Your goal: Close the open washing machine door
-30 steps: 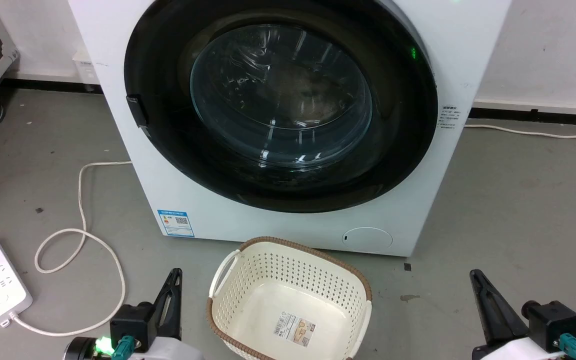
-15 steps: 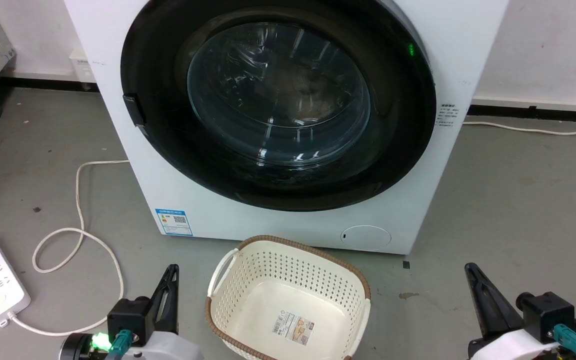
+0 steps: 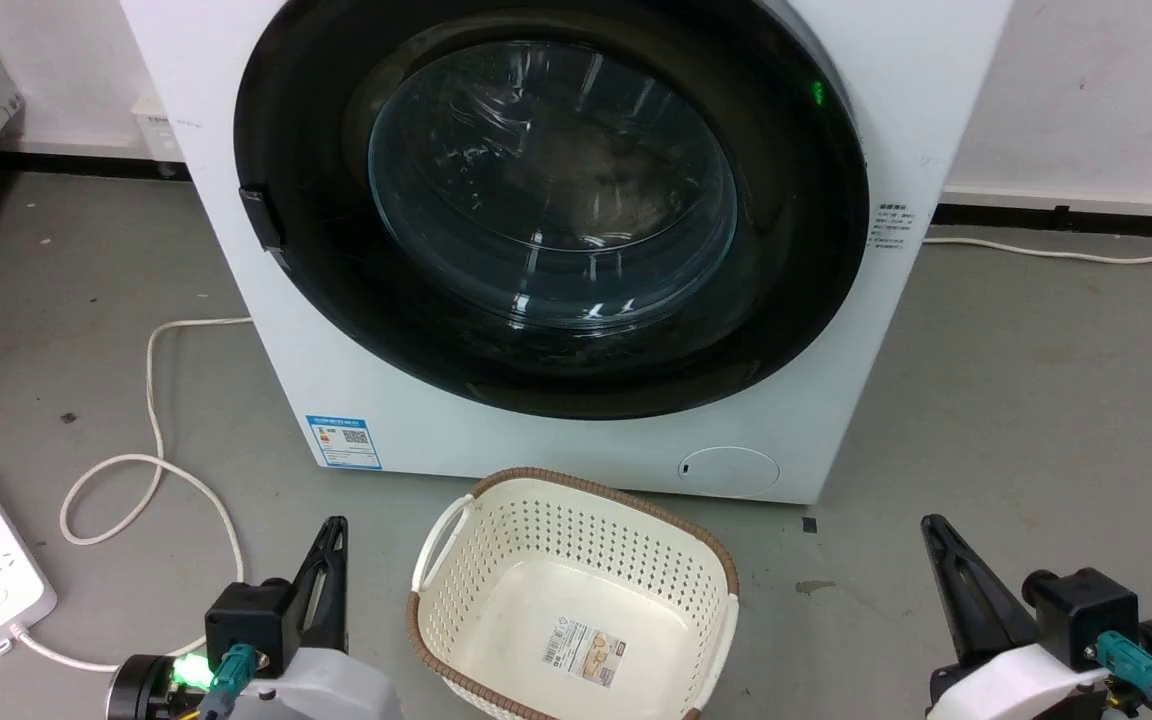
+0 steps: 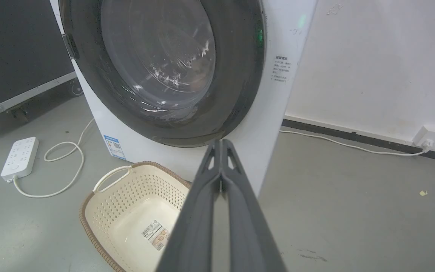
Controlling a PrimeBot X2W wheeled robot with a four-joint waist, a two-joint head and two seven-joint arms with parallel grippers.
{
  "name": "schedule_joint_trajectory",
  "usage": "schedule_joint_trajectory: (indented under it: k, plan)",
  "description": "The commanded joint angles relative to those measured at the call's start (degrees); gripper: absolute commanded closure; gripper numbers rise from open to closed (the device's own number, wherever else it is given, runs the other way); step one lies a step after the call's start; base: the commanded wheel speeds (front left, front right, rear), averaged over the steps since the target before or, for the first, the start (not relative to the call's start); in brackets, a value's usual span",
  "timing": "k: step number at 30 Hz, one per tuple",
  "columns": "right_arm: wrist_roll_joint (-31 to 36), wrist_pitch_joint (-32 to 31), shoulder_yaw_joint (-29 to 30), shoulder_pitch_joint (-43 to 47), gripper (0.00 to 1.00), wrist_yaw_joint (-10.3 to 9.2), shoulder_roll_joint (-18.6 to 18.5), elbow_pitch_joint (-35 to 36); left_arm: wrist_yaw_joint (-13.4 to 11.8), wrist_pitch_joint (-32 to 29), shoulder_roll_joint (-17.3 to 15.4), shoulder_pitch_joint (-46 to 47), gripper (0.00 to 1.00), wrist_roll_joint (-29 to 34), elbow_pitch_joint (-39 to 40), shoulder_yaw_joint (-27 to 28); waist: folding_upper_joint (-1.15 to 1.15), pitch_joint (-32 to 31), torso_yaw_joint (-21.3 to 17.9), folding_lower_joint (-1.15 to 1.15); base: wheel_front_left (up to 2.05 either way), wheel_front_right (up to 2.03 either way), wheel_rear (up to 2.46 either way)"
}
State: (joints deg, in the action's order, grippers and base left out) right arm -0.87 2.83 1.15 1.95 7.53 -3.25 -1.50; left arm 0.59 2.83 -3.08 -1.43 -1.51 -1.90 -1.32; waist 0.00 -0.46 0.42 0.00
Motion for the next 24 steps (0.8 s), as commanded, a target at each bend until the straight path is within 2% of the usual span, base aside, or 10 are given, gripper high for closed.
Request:
schedule_joint_trajectory:
  k: [1, 24]
  plan:
    - [0.3, -0.3, -0.2, -0.8, 1.0, -0.04, 0.3, 0.4, -0.4, -0.3, 0.0, 0.7, 1.0, 0.6, 0.4, 0.2, 0.0, 0.0, 0.0, 0.0, 0.0, 0.0, 0.0]
    - [0.9, -2.8, -1.1, -1.9, 1.0, -0.04, 0.4, 1.5, -0.6, -2.8, 0.2, 1.4, 1.0, 1.5, 1.9, 1.3, 0.0, 0.5, -0.4, 0.0, 0.0, 0.0, 0.0]
